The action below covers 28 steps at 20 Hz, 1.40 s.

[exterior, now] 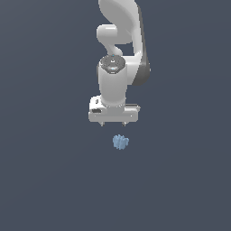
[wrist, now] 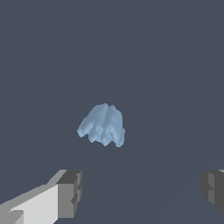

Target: Pick up the object and move it to a goal position.

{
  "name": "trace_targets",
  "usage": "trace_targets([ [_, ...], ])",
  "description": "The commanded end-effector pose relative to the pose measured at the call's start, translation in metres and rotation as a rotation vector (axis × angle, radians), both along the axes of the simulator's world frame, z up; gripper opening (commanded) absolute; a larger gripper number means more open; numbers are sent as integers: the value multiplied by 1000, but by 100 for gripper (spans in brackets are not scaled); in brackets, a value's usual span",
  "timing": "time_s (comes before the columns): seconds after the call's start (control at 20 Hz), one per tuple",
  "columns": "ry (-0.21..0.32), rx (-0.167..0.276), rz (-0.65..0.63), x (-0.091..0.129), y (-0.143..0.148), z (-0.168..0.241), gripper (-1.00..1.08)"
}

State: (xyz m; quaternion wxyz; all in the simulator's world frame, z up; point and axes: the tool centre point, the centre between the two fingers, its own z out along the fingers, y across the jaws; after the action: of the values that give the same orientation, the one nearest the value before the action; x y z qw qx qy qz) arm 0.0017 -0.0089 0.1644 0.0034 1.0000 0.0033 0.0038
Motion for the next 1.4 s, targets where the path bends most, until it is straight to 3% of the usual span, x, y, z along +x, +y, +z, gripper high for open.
trace_targets([
  [0.0,0,0,0,0,0,0,100],
  [0.45,45,0,0,-14,16,-8,100],
  [0.9,44,0,8,-14,15,-9,100],
  [1.35,43,-2,111,-11,16,-13,100],
])
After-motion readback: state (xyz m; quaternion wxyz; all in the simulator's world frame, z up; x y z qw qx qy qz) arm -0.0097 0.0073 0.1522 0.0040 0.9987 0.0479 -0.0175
